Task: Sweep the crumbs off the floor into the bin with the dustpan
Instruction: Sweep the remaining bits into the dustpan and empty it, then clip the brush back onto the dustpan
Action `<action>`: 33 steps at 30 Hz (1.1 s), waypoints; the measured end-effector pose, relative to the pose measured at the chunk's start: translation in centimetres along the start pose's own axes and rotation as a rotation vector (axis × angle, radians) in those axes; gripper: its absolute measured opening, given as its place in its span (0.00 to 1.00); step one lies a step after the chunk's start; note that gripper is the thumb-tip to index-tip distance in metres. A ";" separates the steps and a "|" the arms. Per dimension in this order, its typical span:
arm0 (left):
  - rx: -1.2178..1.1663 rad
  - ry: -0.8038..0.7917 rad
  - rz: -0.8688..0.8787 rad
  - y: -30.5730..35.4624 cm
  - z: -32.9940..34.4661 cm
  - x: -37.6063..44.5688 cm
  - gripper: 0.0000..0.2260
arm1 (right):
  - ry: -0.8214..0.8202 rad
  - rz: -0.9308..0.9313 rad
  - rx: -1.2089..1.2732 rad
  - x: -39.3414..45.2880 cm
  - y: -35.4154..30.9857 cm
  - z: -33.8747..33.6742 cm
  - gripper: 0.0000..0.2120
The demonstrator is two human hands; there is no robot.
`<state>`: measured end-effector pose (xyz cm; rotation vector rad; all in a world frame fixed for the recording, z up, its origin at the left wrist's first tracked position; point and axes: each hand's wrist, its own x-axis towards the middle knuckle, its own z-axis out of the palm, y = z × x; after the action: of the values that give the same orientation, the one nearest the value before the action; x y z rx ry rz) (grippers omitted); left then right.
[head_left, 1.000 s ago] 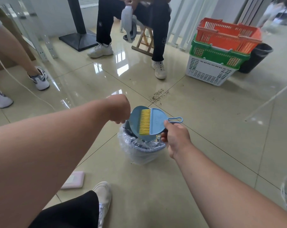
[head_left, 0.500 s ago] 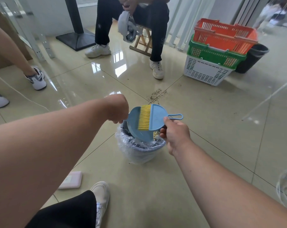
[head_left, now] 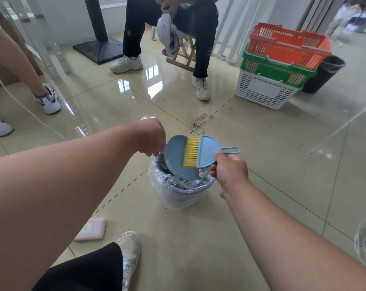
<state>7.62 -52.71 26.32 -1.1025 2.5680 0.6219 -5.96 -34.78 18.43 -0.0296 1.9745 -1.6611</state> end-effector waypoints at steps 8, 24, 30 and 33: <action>-0.210 0.045 0.016 1.0 -0.2 -0.4 0.08 | 0.067 -0.032 -0.102 -0.2 1.2 0.1 0.12; -0.716 -0.160 0.079 9.4 0.3 -3.7 0.11 | 0.352 -0.519 -0.274 -2.4 -6.9 -13.2 0.11; -0.946 -0.297 0.271 17.7 0.8 -7.8 0.12 | 0.497 -1.009 -0.626 -8.3 -12.3 -20.3 0.10; -0.990 -0.330 0.363 21.4 1.5 -10.7 0.11 | 0.508 -1.127 -0.772 -11.1 -13.2 -23.6 0.12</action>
<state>-0.88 -32.15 35.32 -0.6223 2.1407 2.0955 -10.77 -12.59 36.84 -1.3253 3.2064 -1.3498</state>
